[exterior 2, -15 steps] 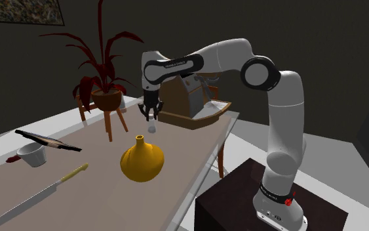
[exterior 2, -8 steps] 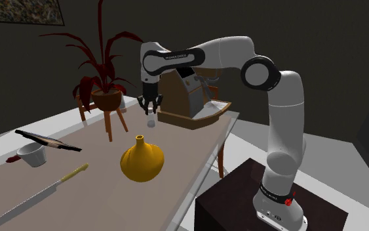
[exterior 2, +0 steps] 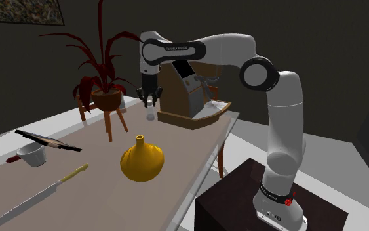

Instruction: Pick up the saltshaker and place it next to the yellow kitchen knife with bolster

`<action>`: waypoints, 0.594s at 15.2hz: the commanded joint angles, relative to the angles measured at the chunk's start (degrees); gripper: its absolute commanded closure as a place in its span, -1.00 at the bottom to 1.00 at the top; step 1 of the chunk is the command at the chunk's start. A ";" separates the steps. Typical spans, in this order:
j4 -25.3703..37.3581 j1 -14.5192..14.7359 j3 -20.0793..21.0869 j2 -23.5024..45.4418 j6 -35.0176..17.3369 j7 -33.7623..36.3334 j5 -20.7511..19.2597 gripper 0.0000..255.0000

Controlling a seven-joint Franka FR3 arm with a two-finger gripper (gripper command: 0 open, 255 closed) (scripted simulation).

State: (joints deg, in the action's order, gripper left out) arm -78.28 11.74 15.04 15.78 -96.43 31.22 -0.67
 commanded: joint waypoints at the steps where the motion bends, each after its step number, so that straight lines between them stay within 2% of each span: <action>1: 2.03 0.10 0.03 0.26 1.80 0.09 -0.07 1.00; 6: 7.97 0.54 0.10 1.67 6.35 0.42 -0.46 1.00; 9: 6.87 2.16 0.88 1.45 5.37 2.80 -0.76 1.00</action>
State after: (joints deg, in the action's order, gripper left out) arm -71.77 13.16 15.62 16.76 -90.92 33.03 -1.18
